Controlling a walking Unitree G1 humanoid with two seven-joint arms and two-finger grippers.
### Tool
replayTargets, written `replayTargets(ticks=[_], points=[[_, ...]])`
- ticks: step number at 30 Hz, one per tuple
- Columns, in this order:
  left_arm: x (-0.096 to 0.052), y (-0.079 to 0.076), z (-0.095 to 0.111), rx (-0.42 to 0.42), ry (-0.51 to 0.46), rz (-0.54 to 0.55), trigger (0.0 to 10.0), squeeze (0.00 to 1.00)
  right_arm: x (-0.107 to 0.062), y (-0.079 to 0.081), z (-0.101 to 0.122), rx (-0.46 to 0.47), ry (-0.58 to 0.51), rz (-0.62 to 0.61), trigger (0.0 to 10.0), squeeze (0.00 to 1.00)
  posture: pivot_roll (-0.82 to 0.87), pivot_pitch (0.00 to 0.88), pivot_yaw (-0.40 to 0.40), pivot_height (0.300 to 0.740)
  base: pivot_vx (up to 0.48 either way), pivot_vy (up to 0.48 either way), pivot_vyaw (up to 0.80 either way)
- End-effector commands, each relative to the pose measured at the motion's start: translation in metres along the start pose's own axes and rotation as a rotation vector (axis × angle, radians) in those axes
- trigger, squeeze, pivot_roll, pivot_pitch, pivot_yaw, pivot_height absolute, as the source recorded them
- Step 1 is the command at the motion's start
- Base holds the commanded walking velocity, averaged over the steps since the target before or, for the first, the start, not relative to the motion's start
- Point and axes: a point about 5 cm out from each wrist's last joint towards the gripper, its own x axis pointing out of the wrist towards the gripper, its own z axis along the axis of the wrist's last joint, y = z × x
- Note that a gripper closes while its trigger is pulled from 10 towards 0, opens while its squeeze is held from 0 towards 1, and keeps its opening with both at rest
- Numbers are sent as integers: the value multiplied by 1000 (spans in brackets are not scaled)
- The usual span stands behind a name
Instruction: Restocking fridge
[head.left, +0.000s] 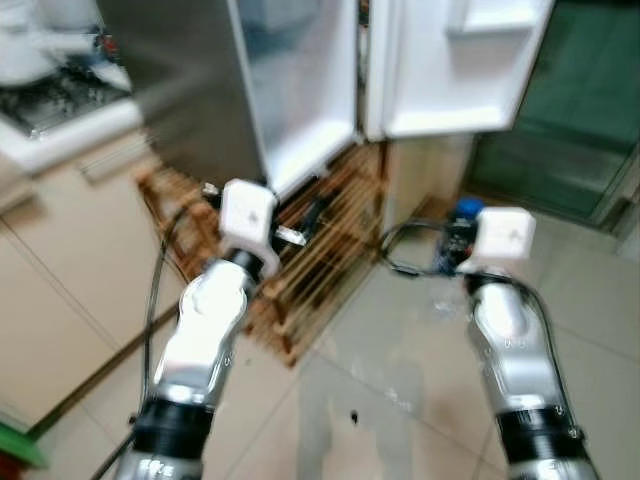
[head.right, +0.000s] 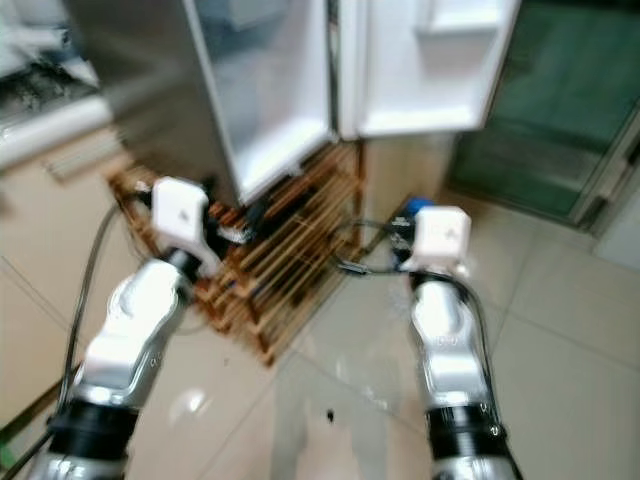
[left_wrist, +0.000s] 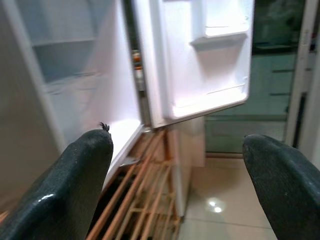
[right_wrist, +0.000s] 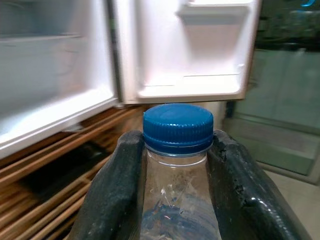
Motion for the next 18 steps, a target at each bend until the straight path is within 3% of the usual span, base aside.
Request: replayTargets(ticks=[1, 4, 18], points=[[3, -7, 3, -4, -10, -25, 10000, 0, 2, -11, 10, -22, -56, -34, 10000, 16, -46, 0, 80, 740, 480, 0, 0], [4, -7, 2, -5, -10, -28, 10000, 0, 3, -11, 10, -31, -52, -32, 10000, 16, -48, 0, 78, 740, 480, 0, 0], [-1, 1, -22, 13, 94, 22, 10000, 0, -3, -19, 5, -22, -43, -46, 10000, 55, -54, 0, 80, 740, 480, 0, -755]])
